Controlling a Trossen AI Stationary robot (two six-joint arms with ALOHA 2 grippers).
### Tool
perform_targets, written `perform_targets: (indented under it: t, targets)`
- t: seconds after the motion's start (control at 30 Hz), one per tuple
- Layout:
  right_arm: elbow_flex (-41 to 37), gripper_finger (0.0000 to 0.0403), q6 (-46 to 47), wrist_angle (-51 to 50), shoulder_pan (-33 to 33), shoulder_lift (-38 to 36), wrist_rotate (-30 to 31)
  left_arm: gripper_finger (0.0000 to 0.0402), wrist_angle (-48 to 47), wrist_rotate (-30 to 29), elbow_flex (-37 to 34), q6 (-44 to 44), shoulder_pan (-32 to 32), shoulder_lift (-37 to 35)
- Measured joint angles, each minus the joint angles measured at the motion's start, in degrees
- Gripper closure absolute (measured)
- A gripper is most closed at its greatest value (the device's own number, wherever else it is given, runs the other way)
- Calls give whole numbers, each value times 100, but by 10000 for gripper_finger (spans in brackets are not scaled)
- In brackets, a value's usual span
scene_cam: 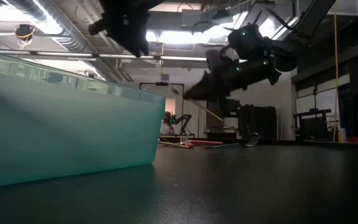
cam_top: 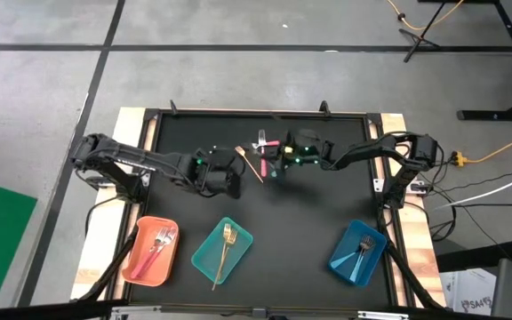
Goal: Sort silverware by color (type)
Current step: Put the gold fork into the green bin
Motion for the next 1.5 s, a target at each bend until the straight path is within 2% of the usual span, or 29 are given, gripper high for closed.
perform_targets:
  t: [0.23,0.4,0.53,0.83,1.5]
  targets:
    - [9,402,354,960,0,-7,365,298,1063,13,0,21,479,0]
    - [36,402,374,1211,41,-8,556,298,1762,13,0,20,762,0]
    - [172,403,367,1232,182,-9,966,298,2106,13,0,-44,937,35]
    - [542,403,307,1225,535,-17,1272,298,2197,27,0,-466,1057,157]
    - [549,403,308,1137,522,-17,1249,298,2250,-224,0,-467,997,164]
